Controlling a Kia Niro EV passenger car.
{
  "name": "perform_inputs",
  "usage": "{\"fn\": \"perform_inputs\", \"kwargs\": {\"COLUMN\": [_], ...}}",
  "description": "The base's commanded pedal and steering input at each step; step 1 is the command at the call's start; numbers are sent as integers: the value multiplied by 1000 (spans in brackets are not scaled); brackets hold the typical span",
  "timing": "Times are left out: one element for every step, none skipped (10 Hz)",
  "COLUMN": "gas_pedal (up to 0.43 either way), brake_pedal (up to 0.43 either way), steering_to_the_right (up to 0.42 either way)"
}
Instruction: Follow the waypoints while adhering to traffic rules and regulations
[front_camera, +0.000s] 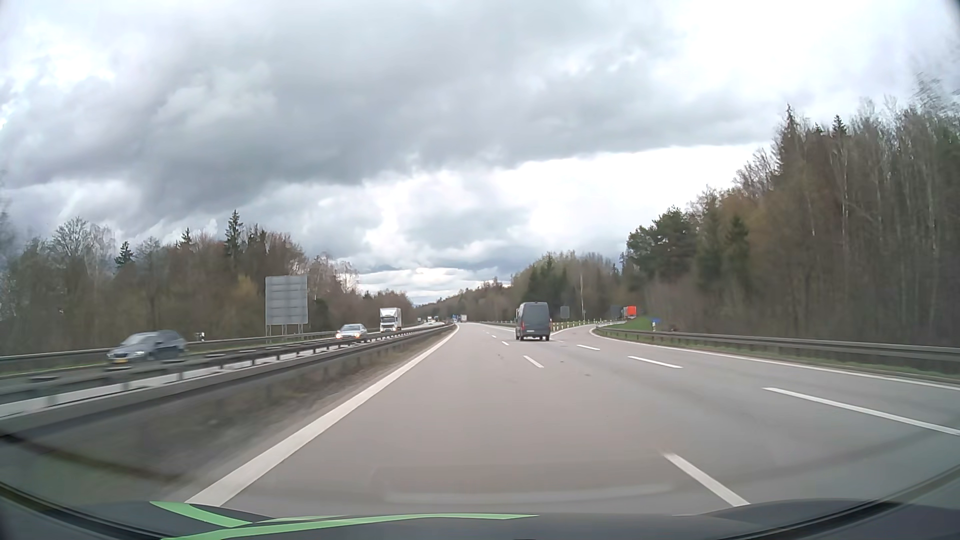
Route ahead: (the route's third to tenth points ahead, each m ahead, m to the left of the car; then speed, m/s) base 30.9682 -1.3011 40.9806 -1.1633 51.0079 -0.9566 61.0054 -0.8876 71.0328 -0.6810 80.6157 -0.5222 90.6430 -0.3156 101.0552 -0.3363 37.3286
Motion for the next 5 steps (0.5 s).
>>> {"fn": "perform_inputs", "kwargs": {"gas_pedal": [240, 240, 240, 240, 240], "brake_pedal": [0, 0, 0, 0, 0], "steering_to_the_right": [-4, -4, -4, -4, -4]}}
